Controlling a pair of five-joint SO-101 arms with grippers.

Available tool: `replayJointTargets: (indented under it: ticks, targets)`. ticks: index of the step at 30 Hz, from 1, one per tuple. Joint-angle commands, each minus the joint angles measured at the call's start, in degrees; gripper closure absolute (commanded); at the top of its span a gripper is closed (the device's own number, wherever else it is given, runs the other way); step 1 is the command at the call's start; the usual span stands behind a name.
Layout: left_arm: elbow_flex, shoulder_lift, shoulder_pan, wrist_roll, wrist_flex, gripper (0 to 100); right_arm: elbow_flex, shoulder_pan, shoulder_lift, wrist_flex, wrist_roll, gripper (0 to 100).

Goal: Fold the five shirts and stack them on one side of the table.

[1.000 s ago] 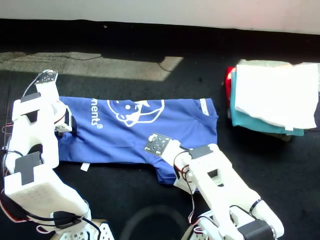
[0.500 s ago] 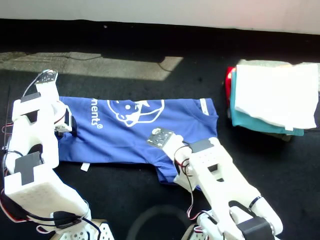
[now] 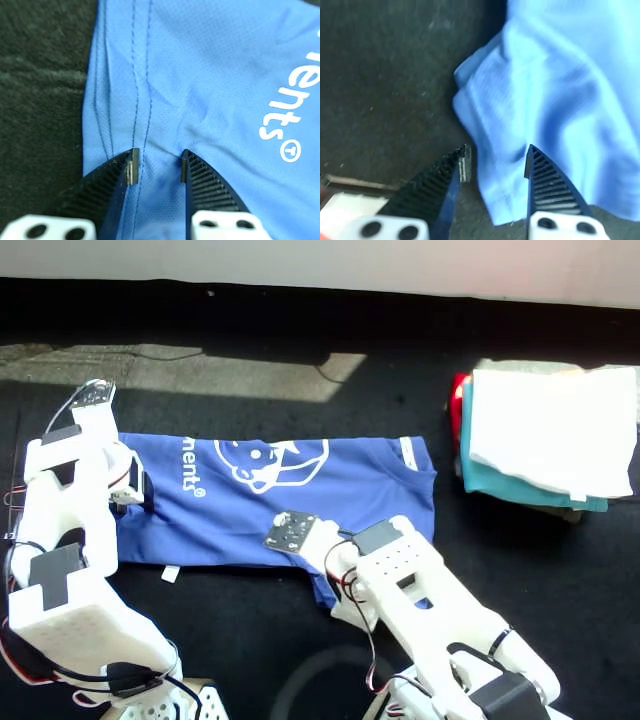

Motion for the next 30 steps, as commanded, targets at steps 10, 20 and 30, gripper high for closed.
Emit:
replayJointTargets:
  ticks: [10, 20, 30]
  targets:
    - [0.13, 0.13, 1.01, 0.44, -2.73, 85, 0.48, 1.19, 15.69, -7.25, -0.97, 81.6]
    - [0.13, 0.13, 0.92, 0.44, -2.73, 85, -2.59, 5.76, 18.33, -6.81, -0.62, 99.5]
    - [0.13, 0.13, 0.92, 0.44, -2.73, 85, -2.42, 6.46, 5.49, 1.54, -0.53, 99.1]
